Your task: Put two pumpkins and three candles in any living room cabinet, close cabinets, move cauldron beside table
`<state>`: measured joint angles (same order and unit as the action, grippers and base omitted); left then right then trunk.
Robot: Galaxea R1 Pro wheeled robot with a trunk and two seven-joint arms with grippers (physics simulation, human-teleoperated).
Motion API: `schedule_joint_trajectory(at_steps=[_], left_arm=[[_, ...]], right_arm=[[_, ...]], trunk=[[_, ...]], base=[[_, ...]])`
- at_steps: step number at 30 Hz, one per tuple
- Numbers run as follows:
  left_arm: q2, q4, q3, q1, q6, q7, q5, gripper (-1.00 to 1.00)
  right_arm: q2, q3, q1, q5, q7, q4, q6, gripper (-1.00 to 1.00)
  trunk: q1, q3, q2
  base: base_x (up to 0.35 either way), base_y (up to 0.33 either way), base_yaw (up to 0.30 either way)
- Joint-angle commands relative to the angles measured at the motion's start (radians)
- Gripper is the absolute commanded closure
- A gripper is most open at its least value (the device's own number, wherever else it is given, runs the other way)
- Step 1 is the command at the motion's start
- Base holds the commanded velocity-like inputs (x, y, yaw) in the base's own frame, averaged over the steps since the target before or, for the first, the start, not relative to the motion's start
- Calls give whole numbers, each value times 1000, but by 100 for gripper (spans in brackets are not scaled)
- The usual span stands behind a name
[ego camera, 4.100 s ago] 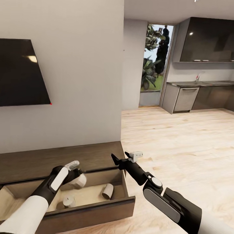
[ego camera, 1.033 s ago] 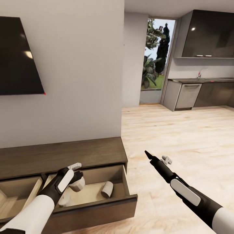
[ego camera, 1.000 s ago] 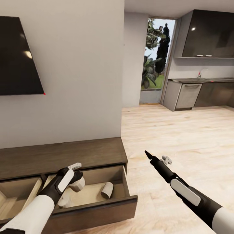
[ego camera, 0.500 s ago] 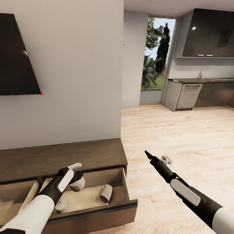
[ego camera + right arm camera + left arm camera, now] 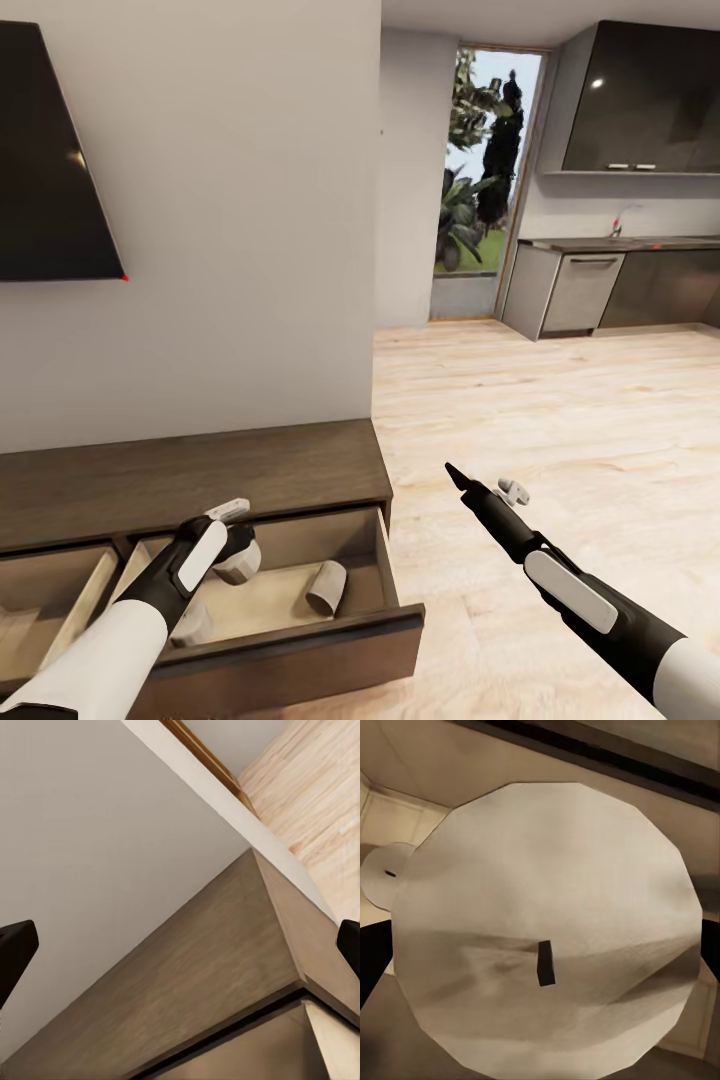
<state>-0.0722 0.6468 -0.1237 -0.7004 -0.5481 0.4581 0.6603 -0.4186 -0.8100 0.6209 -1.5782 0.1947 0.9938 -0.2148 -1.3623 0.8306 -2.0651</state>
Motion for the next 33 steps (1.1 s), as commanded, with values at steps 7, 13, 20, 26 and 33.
schedule_joint_trajectory(at_steps=[7,13,20,26,33], left_arm=[[-1,2,-31,-1,2,10,10,100],[-1,2,-40,-1,2,10,9,100],[-1,2,-42,-1,2,10,10,100],[-1,2,-45,-1,2,10,10,100],[-1,2,-86,-1,3,10,9,100]], right_arm=[[-11,-6,-4,-58,145,0,-2,-100],[-30,-6,-9,-136,200,0,7,-100],[-30,-6,-9,-143,195,0,12,-100],[-29,-6,-9,-142,194,0,12,-100],[-29,-6,-9,-141,193,0,12,-100]], trunk=[[-27,23,-50],[-50,42,-92],[-77,64,-141],[-100,83,-183],[-126,104,-232]], base=[[0,0,0],[0,0,0],[0,0,0],[0,0,0],[0,0,0]])
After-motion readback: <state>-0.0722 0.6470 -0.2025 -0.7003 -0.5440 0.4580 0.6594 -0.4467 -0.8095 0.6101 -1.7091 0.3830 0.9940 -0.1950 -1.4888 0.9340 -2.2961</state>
